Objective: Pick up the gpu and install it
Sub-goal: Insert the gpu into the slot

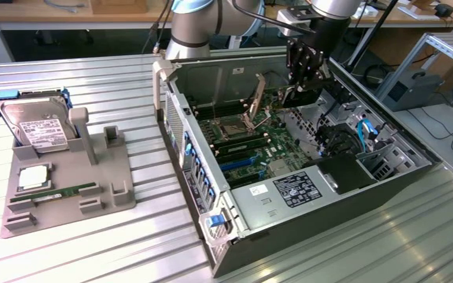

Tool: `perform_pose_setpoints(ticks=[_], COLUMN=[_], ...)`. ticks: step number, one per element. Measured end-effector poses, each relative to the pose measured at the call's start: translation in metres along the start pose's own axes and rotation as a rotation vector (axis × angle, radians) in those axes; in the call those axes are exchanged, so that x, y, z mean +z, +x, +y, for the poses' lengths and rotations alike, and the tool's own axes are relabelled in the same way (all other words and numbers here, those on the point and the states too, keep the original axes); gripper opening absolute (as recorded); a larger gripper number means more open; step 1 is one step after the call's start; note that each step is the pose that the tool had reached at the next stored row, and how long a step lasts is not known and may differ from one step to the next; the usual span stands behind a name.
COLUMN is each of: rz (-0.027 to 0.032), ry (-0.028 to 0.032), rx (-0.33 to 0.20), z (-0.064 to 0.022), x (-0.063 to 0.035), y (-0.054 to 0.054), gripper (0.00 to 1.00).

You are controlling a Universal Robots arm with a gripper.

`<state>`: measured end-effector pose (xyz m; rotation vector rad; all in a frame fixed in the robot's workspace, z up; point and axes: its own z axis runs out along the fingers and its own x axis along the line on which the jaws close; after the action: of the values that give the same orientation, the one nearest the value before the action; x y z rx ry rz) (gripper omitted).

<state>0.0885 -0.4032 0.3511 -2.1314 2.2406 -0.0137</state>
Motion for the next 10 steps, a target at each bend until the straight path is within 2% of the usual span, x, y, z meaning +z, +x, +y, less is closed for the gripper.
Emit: perform_pose_setpoints(ticks=[10], rz=[0.0000], ry=[0.0000], rx=[0.000], z=[0.0027], x=[0.0000], y=[0.0048], gripper=[0.27])
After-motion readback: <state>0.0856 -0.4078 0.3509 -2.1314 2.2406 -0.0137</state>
